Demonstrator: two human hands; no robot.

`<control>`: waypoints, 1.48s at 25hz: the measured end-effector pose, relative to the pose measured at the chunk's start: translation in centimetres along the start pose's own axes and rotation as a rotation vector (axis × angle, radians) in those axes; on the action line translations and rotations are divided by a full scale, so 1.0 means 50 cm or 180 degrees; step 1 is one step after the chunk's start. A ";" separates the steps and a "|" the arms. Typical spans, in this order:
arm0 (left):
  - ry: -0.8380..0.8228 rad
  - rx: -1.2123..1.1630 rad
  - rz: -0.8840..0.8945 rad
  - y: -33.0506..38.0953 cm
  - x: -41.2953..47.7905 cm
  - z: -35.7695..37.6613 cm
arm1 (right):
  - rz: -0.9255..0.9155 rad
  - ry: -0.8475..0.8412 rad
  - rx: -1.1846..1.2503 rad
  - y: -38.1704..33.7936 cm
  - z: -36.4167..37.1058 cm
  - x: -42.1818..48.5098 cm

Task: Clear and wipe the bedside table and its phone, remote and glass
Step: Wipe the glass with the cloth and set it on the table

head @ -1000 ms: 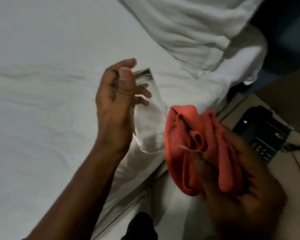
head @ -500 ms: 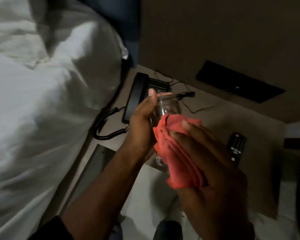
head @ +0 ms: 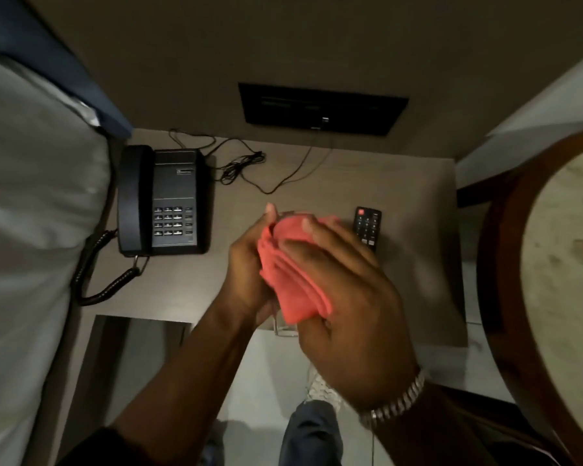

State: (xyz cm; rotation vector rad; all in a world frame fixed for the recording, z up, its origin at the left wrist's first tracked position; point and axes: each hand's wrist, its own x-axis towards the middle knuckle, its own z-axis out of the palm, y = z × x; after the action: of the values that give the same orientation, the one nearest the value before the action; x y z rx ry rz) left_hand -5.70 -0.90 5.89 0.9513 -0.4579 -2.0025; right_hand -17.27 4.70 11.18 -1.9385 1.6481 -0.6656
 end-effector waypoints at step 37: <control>0.0602 0.2764 0.1380 0.001 0.119 -0.160 | 0.1640 0.0153 0.1991 0.156 0.013 0.069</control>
State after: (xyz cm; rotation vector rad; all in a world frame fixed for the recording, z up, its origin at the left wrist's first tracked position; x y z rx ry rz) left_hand -1.64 -5.57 -1.96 1.3834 -1.3553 -1.2799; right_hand -22.10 0.25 5.70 -1.0184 1.6159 -0.8785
